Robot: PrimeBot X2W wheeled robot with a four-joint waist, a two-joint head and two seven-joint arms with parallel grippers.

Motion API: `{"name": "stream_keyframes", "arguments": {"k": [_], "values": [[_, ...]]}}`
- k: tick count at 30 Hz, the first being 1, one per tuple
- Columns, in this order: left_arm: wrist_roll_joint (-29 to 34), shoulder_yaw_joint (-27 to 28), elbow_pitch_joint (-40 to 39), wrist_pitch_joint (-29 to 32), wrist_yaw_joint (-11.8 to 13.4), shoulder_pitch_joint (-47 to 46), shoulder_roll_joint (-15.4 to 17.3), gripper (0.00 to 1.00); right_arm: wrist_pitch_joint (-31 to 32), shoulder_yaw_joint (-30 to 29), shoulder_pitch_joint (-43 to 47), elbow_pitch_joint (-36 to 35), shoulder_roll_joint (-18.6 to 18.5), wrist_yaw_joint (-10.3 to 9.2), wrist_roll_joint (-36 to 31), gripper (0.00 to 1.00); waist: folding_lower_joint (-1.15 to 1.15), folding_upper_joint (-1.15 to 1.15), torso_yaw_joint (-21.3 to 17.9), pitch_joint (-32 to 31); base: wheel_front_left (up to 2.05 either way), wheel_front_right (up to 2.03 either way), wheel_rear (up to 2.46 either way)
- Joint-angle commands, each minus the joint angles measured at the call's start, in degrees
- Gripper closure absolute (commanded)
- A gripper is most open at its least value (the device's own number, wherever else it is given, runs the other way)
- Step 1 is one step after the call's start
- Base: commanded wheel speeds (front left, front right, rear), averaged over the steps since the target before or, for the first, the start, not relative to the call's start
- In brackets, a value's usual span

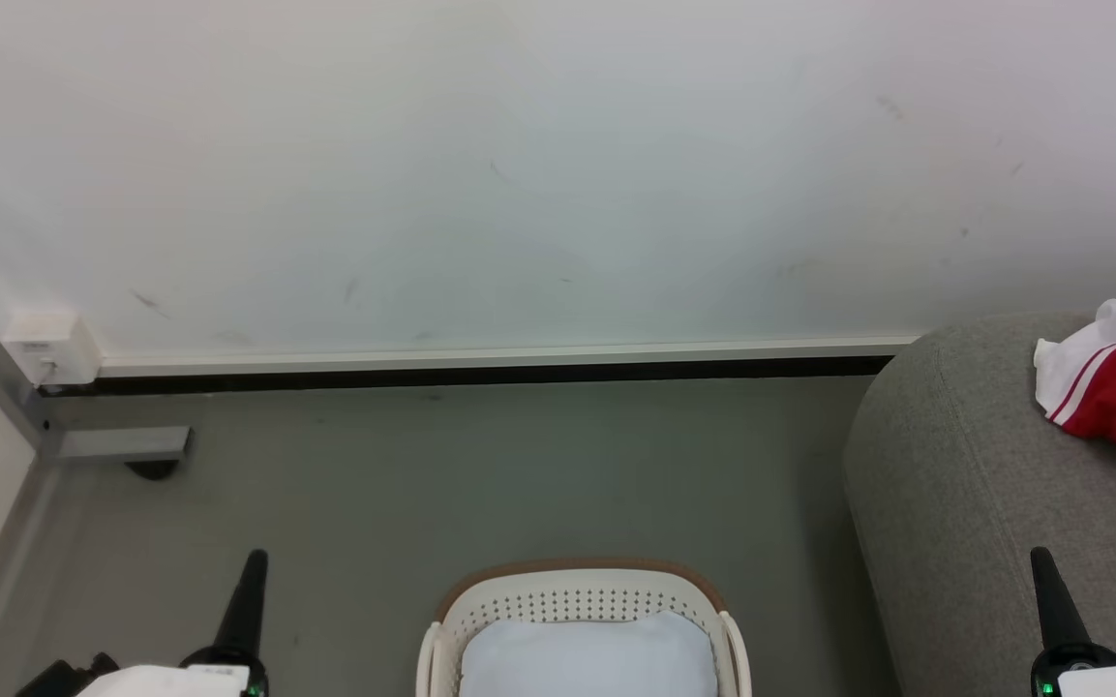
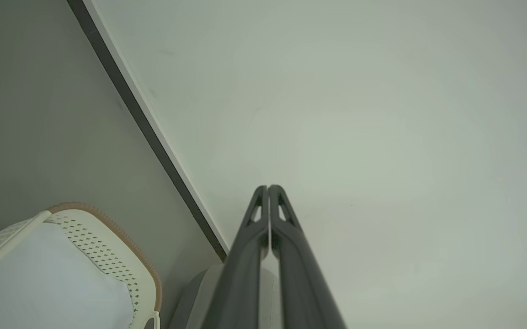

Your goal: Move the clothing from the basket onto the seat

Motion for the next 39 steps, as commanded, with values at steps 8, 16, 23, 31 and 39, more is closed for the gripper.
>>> {"name": "stream_keyframes", "arguments": {"k": [8, 16, 23, 31, 39], "values": [[-4.4, 0.9, -0.7, 1.3, -0.4, -1.2, 0.1, 1.0, 1.3, -0.5, -1.5, -0.7, -0.5, -0.09, 4.5, 1.0, 0.0, 0.0, 0.1, 0.3, 0.0, 0.0, 0.0], [-7.9, 1.4, -0.9, 2.3, -0.4, -1.5, 0.0, 1.0, 2.2, -0.7, -2.0, -0.9, -0.5, -0.09, 8.2, 1.0, 0.0, 0.0, 0.1, 0.6, 0.0, 0.0, 0.0], [-11.0, 1.8, -1.1, 3.0, -0.5, -1.7, -0.1, 1.0, 3.0, -0.9, -2.4, -1.0, -0.6, -0.1, 11.2, 1.0, 0.0, 0.0, 0.2, 0.8, 0.0, 0.0, 0.0], [-14.2, 2.3, -1.3, 3.9, -0.5, -2.0, -0.2, 1.0, 3.9, -1.2, -2.6, -1.2, -0.5, -0.11, 14.6, 1.0, 0.0, 0.0, 0.3, 1.1, 0.0, 0.0, 0.0], [-17.2, 2.7, -1.5, 4.7, -0.6, -2.3, -0.3, 1.0, 4.6, -1.4, -3.1, -1.4, -0.6, -0.12, 17.7, 1.0, 0.0, 0.0, 0.4, 1.4, 0.0, 0.0, 0.0]]}}
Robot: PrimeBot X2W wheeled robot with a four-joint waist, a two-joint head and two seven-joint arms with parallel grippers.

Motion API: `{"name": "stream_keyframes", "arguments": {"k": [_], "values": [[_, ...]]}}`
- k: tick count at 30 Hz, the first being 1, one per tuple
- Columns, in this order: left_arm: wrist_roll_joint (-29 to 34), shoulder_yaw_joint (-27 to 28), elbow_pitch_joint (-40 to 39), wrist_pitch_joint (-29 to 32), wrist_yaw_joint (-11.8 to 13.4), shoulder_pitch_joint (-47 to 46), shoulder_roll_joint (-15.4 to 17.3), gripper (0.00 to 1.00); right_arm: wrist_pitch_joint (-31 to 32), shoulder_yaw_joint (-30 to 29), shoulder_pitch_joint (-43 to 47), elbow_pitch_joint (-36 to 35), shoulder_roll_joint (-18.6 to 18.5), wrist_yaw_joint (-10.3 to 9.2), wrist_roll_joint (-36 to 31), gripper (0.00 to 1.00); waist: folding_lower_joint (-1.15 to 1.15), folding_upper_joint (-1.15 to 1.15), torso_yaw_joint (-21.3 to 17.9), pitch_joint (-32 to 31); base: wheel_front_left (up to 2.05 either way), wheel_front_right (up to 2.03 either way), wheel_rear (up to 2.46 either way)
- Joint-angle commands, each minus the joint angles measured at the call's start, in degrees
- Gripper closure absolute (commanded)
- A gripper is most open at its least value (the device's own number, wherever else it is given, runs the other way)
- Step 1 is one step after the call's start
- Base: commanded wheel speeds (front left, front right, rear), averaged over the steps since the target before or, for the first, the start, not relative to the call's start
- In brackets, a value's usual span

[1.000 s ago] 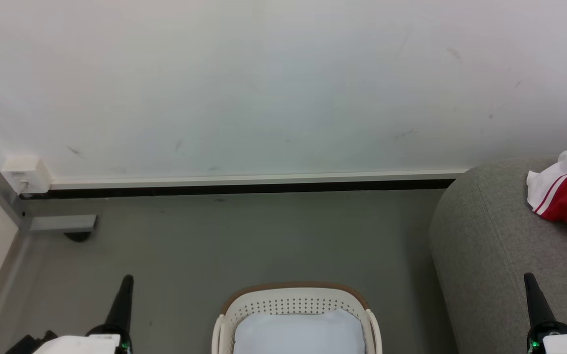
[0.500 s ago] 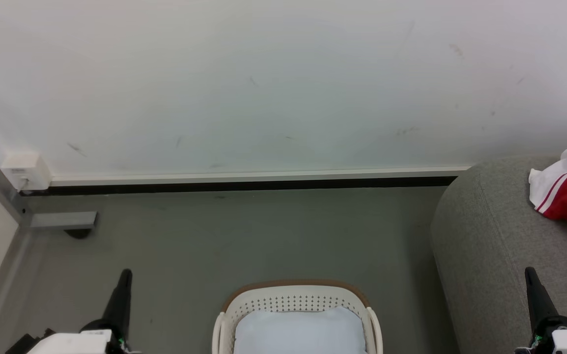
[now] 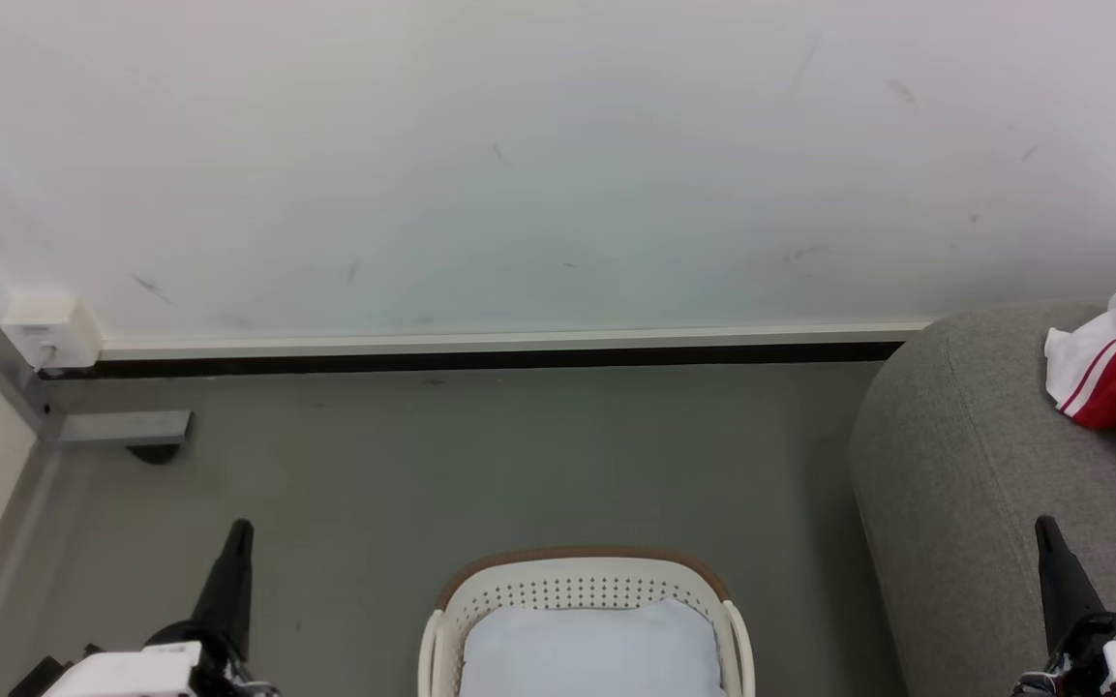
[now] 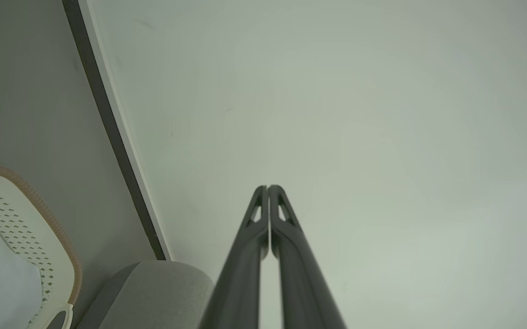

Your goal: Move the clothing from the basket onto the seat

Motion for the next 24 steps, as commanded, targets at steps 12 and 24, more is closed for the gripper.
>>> {"name": "stream_keyframes", "arguments": {"k": [12, 24], "values": [[-1.3, 0.2, -0.3, 0.3, -0.3, -0.6, 0.1, 1.0, 0.3, -0.3, -0.8, -0.4, -0.4, -0.12, 0.7, 1.0, 0.0, 0.0, 0.0, 0.0, 0.0, 0.0, 0.0], [-1.3, 0.2, -0.3, 0.3, -0.3, -0.6, 0.1, 1.0, 0.3, -0.3, -0.8, -0.4, -0.4, -0.12, 0.7, 1.0, 0.0, 0.0, 0.0, 0.0, 0.0, 0.0, 0.0]]}}
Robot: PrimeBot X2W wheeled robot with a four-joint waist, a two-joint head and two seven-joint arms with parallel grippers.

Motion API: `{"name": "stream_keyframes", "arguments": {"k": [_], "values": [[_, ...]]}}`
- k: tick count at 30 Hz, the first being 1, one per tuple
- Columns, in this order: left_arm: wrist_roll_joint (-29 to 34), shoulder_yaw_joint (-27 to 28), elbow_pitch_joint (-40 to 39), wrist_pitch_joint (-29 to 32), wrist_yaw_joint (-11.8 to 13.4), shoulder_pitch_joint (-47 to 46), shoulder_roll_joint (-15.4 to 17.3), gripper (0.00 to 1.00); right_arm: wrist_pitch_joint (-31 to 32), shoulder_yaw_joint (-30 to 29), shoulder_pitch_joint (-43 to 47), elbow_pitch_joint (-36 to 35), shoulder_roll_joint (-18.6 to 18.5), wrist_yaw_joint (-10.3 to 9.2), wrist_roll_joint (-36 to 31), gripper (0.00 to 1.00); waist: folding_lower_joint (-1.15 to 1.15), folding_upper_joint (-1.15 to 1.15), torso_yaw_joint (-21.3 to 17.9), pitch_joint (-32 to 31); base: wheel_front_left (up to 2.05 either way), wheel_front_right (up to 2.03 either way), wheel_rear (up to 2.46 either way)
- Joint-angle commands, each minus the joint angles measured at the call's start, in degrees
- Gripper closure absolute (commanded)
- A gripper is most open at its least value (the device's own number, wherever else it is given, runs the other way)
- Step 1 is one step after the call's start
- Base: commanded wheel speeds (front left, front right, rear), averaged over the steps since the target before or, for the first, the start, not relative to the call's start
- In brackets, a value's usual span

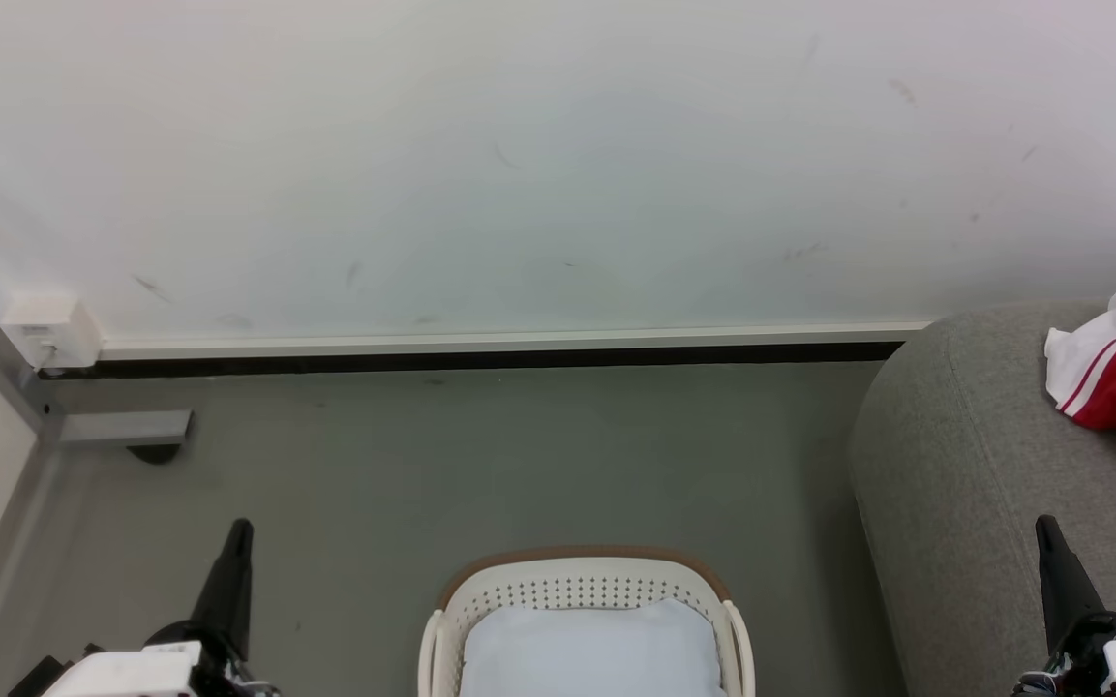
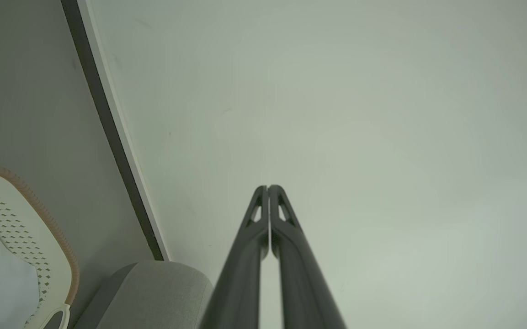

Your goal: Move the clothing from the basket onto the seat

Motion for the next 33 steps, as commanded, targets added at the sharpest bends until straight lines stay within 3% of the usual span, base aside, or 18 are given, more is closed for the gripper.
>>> {"name": "stream_keyframes", "arguments": {"k": [1, 33], "values": [[-0.8, 0.1, -0.2, 0.2, -0.2, -0.5, 0.1, 1.0, 0.2, -0.2, -0.7, -0.3, -0.4, -0.12, 0.1, 1.0, 0.0, 0.0, 0.0, 0.0, 0.0, 0.0, 0.0], [-0.8, 0.1, -0.2, 0.2, -0.2, -0.5, 0.1, 1.0, 0.2, -0.2, -0.7, -0.3, -0.4, -0.12, 0.1, 1.0, 0.0, 0.0, 0.0, 0.0, 0.0, 0.0, 0.0]]}}
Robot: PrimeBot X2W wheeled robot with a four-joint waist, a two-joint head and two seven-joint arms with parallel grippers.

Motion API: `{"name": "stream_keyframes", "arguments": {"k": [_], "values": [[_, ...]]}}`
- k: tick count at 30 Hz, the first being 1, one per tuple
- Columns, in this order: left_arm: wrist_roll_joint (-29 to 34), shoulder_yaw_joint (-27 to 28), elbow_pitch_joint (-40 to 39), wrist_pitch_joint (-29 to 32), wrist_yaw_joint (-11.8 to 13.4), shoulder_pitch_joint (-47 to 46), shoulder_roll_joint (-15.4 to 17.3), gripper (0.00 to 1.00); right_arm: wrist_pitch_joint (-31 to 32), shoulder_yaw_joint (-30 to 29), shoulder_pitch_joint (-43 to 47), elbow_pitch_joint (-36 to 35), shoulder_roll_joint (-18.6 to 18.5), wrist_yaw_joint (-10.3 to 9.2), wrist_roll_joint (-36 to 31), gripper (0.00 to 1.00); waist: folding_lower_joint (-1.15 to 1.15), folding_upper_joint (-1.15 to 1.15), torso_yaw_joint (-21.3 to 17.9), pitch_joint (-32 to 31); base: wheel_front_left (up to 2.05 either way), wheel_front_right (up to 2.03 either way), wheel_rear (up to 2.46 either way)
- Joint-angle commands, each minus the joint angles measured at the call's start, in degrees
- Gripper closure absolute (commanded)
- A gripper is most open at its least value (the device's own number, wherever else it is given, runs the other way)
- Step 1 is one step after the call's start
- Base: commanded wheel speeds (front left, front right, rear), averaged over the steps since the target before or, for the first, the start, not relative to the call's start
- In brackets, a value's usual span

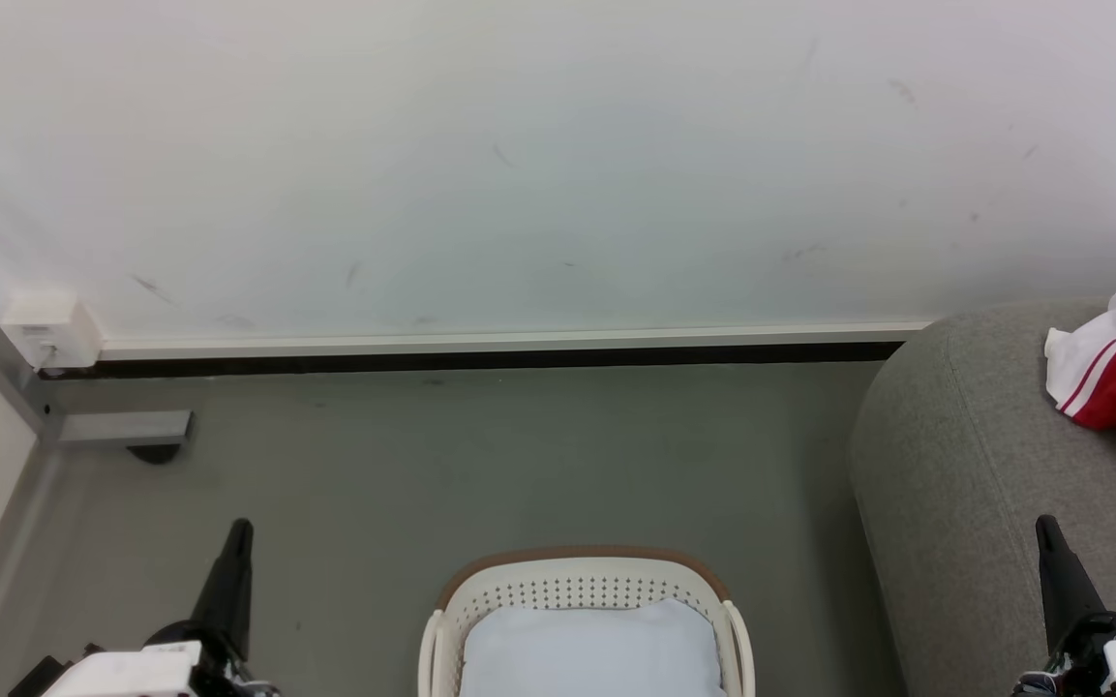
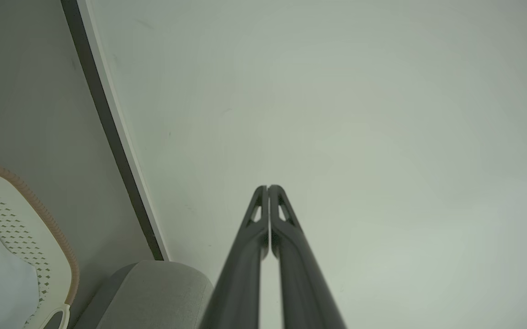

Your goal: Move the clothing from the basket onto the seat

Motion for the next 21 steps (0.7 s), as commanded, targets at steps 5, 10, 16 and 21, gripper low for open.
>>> {"name": "stream_keyframes", "arguments": {"k": [5, 10, 16, 21], "values": [[-0.8, 0.1, -0.2, 0.2, -0.2, -0.5, 0.1, 1.0, 0.2, -0.2, -0.7, -0.3, -0.4, -0.12, 0.1, 1.0, 0.0, 0.0, 0.0, 0.0, 0.0, 0.0, 0.0], [-0.8, 0.1, -0.2, 0.2, -0.2, -0.5, 0.1, 1.0, 0.2, -0.2, -0.7, -0.3, -0.4, -0.12, 0.1, 1.0, 0.0, 0.0, 0.0, 0.0, 0.0, 0.0, 0.0], [-0.8, 0.1, -0.2, 0.2, -0.2, -0.5, 0.1, 1.0, 0.2, -0.2, -0.7, -0.3, -0.4, -0.12, 0.1, 1.0, 0.0, 0.0, 0.0, 0.0, 0.0, 0.0, 0.0], [-0.8, 0.1, -0.2, 0.2, -0.2, -0.5, 0.1, 1.0, 0.2, -0.2, -0.7, -0.3, -0.4, -0.12, 0.1, 1.0, 0.0, 0.0, 0.0, 0.0, 0.0, 0.0, 0.0]]}}
